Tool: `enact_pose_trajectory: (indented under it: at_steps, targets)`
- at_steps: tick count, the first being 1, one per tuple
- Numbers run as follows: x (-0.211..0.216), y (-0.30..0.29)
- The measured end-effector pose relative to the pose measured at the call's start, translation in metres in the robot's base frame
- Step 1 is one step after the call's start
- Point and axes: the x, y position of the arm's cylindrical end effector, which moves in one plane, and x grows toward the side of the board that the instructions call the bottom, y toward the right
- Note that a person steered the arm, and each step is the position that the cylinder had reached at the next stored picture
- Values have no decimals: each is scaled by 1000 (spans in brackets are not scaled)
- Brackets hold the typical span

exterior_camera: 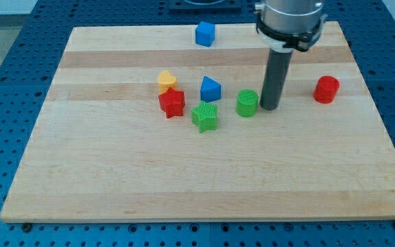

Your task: Move the red circle to the left of the blue triangle

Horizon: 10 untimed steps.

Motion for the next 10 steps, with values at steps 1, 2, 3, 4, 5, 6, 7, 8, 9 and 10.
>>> enact_pose_trajectory:
  at_steps: [1, 2, 3, 4, 5, 6, 7, 8, 9, 10]
  targets:
    - [8, 33]
    - [20, 69]
    - [25, 117]
    - [17, 159]
    - [-4, 169]
    - [-9, 152]
    - [-9, 127]
    - [-12, 109]
    - [-19, 98]
    - [-29, 97]
